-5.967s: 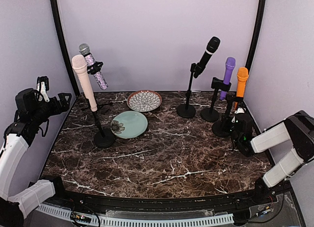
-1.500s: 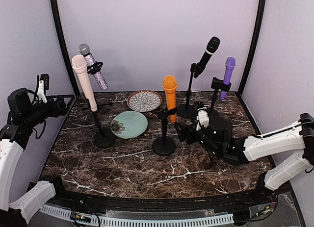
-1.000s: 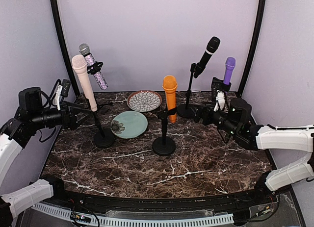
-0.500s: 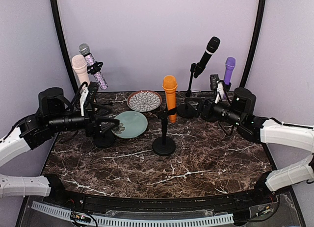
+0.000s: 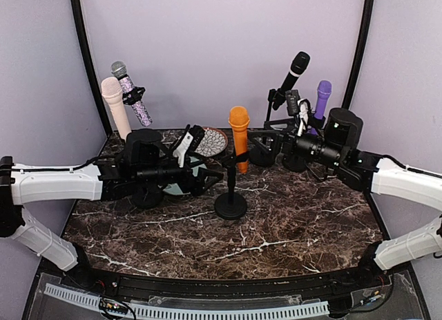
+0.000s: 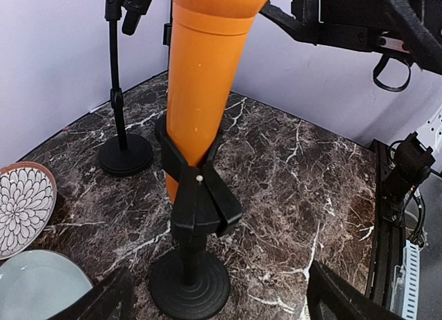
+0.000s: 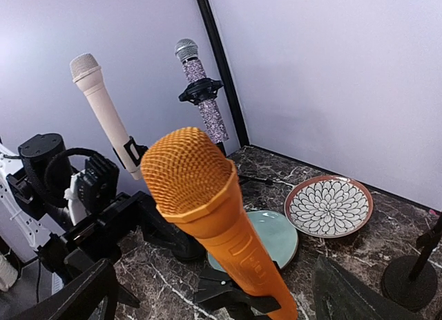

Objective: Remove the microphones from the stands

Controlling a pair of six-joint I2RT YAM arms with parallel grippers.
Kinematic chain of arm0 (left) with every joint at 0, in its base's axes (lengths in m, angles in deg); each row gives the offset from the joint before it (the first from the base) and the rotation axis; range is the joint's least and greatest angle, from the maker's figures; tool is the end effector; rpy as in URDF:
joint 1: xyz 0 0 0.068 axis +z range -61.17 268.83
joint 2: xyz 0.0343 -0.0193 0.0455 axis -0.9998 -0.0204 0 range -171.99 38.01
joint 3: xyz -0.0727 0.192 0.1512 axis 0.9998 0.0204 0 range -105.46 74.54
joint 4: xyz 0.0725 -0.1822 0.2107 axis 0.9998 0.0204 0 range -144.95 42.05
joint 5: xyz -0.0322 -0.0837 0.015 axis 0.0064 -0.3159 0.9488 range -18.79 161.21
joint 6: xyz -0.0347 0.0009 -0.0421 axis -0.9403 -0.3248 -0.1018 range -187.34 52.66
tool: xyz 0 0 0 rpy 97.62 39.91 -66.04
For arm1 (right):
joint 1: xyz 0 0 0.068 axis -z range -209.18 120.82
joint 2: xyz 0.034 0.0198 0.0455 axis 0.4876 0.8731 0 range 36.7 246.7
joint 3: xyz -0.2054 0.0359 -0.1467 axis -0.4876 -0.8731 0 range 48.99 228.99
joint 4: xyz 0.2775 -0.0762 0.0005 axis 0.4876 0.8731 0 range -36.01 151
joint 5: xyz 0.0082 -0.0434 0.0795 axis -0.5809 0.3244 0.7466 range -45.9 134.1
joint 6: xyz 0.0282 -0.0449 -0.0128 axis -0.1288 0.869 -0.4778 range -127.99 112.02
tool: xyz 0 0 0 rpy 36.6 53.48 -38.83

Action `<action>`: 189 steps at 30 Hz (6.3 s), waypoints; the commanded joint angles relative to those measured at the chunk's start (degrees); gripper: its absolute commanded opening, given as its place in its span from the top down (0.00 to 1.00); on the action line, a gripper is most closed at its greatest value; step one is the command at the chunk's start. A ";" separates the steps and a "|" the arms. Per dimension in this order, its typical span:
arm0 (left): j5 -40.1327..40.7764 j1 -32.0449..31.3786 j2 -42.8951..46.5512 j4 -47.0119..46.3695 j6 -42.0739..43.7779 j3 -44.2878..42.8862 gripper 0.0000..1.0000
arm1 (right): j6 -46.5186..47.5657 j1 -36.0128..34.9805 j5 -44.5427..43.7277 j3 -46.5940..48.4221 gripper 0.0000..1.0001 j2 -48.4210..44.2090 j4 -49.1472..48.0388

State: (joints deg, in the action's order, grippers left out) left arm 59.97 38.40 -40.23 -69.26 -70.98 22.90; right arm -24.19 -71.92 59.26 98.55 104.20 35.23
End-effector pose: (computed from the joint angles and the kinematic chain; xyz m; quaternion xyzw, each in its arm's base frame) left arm 0.2164 -0.2731 0.2619 0.3641 0.6869 -0.3517 0.5215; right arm 0.2238 0.2197 0.3149 -0.2511 0.6557 0.4279 0.5690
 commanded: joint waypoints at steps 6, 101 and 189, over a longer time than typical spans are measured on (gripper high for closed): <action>1.95 -0.27 -1.99 -6.22 -0.57 -1.57 0.10 | 7.57 -4.09 -8.25 7.45 0.01 4.85 -1.37; 10.59 0.91 -14.74 -12.92 10.84 -9.57 0.83 | 3.62 0.97 -30.19 15.43 0.62 3.46 27.82; -1.16 9.48 -0.41 -1.35 -4.62 -5.36 0.11 | -23.68 10.40 -27.88 -6.11 0.07 2.10 27.98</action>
State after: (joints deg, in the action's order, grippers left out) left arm 61.06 47.49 -42.92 -73.89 -73.89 18.86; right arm -52.80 -66.22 34.10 97.61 109.60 73.90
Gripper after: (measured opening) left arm 0.893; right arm 0.932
